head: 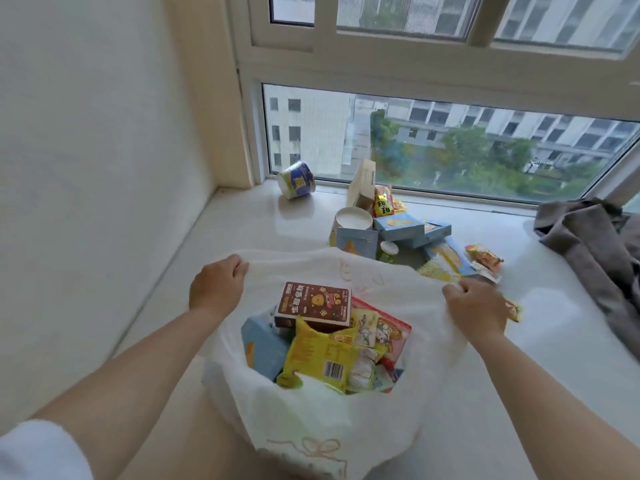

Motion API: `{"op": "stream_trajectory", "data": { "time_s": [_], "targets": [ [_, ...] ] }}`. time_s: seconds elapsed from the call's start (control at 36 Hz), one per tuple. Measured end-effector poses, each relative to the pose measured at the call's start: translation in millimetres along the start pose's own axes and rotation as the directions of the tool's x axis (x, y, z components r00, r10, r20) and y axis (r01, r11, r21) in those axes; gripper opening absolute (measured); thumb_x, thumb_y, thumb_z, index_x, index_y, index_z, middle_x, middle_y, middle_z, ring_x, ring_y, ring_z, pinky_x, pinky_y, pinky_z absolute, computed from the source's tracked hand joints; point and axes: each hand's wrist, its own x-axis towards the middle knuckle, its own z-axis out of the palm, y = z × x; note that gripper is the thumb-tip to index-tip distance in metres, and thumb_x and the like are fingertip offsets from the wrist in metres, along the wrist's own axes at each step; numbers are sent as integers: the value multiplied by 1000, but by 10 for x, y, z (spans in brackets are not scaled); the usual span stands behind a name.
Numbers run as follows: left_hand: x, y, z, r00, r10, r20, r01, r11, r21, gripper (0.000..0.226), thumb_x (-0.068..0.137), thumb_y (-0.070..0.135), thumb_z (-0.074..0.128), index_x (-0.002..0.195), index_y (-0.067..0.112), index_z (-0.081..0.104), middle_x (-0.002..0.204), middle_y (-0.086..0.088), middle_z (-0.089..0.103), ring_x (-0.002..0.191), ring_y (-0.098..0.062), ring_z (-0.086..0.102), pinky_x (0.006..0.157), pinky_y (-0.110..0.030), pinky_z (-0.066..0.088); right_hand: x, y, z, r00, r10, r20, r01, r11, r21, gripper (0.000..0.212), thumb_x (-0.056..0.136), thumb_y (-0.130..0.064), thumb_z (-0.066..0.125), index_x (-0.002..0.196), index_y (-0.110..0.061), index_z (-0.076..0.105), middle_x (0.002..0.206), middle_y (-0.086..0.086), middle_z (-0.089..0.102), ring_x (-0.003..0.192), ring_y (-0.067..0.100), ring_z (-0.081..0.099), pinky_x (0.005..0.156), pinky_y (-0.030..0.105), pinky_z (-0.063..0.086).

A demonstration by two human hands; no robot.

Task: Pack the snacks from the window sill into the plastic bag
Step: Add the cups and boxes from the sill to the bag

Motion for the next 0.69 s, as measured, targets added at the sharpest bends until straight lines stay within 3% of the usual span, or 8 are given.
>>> {"op": "stream_trajectory", "data": {
  "time_s": [0.14, 0.22, 0.36, 0.5, 0.69],
  "targets": [
    [-128, -202, 163, 980, -19, 197, -22, 979, 204, 27, 98, 34, 40, 100, 18, 62, 97, -10, 67, 85, -32, 61, 65, -31, 43, -112, 199, 185, 985, 99, 143, -78, 986, -149, 27, 85, -20, 49, 61, -10, 53, 74, 11, 56, 73, 30, 50, 60, 30, 35],
    [-164, -226, 192, 957, -44, 287, -42, 958, 285, 26, 97, 32, 39, 101, 20, 62, 104, -7, 66, 88, -29, 61, 67, -30, 45, -166, 257, 210, 975, 87, 204, -28, 961, -274, 28, 88, -25, 47, 63, -14, 53, 69, 5, 52, 72, 27, 50, 56, 27, 34],
    [-106, -95, 186, 965, 11, 261, -68, 975, 211, 27, 93, 35, 47, 115, 23, 56, 114, 0, 58, 94, -24, 60, 72, -31, 45, -233, 177, 271, 974, -16, 226, 100, 925, -366, 33, 89, -39, 45, 64, -19, 54, 67, -2, 53, 65, 18, 50, 50, 23, 29],
    [27, 179, 238, 959, 127, 253, -171, 972, 160, 37, 93, 40, 48, 125, 22, 49, 123, -2, 50, 105, -25, 57, 78, -35, 47, -214, 72, 407, 970, -130, 204, 202, 900, -386, 37, 90, -47, 40, 80, -19, 63, 87, 1, 59, 86, 20, 52, 68, 31, 42],
    [255, 567, 396, 926, 234, 296, -278, 954, 114, 40, 95, 40, 46, 130, 21, 45, 127, -3, 49, 108, -26, 56, 80, -35, 47, -73, -139, 611, 966, -243, 85, 255, 865, -432, 34, 91, -40, 44, 99, -12, 62, 101, 10, 61, 95, 27, 53, 78, 36, 43]
  ]
}}
